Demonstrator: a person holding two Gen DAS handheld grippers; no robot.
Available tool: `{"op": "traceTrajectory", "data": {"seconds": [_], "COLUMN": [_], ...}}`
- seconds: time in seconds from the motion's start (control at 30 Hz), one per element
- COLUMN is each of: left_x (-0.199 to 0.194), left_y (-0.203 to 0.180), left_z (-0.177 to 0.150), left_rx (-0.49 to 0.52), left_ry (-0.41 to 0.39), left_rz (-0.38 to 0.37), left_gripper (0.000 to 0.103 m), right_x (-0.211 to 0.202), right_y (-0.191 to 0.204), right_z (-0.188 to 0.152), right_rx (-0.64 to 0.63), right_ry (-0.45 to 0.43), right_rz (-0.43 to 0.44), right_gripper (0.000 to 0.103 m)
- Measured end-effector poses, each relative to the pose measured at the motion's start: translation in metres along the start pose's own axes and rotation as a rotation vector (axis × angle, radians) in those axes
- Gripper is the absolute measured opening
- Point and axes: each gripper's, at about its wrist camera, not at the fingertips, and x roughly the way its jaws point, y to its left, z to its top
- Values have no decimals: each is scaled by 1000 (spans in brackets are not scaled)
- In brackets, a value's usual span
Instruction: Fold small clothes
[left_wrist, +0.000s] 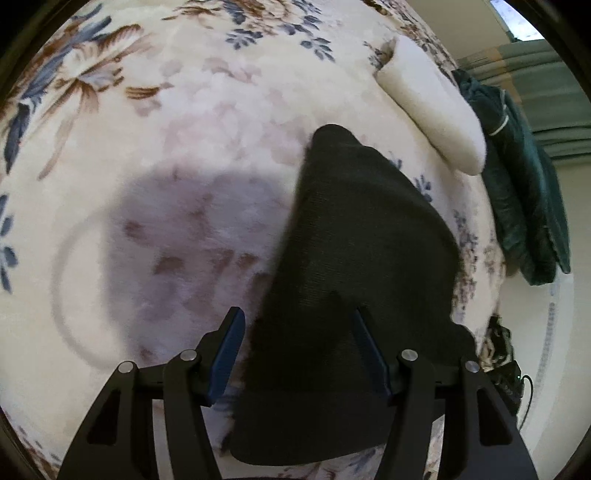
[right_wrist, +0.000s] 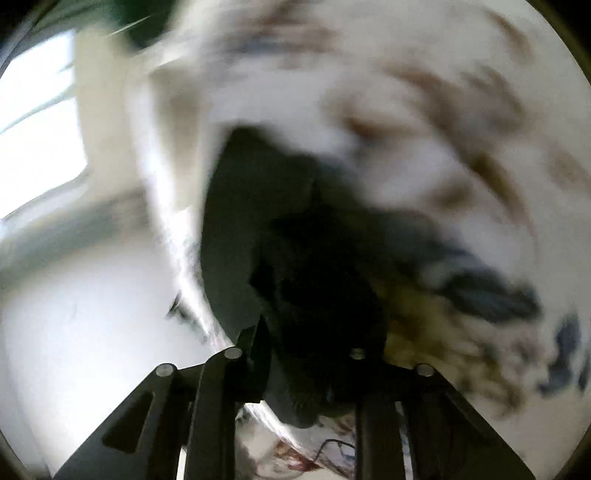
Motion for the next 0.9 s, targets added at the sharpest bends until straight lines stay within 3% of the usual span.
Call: {"op": "traceTrajectory", "data": {"seconds": [0.07,0.13,0.17,0.23,0.37,0.47,0.57,0.67,0.8,0.9], "left_x": [2,6,7,9,19,33,44,49,50,50], "left_y": [3,8,9,12,14,15,13,8,0,-4], "left_z": [0,2,3,6,15,21,24,26,26,29], "left_rx": [1,-10,-17,-26,-39,-55,-51,-36,-42,-55], "left_ry": [7,21,24,19,19,31,41,49,36,16], "left_rz": [-13,-16,-15,-12,-42,-76,-124,-104,-75,-98], "left_gripper": [58,58,59,60,70,78,103,103,103,103], "right_x": [-3,1,3,2,-9,9,46,70,95,114], "right_y": [3,-23,-39,-52,-32,-29,-32,-37,-20,-9], "right_z": [3,11,12,7,-13,-27,-28,-24,-20,-17], "right_rx": [-92,-46,21,119,97,84,81,110,110,109], "right_ry": [-5,43,70,81,72,125,158,101,53,46], "right_rz": [-39,-144,-144,-89,-18,2,32,109,194,224], "right_gripper": [21,24,33,40,76,78,82,91,92,92]}}
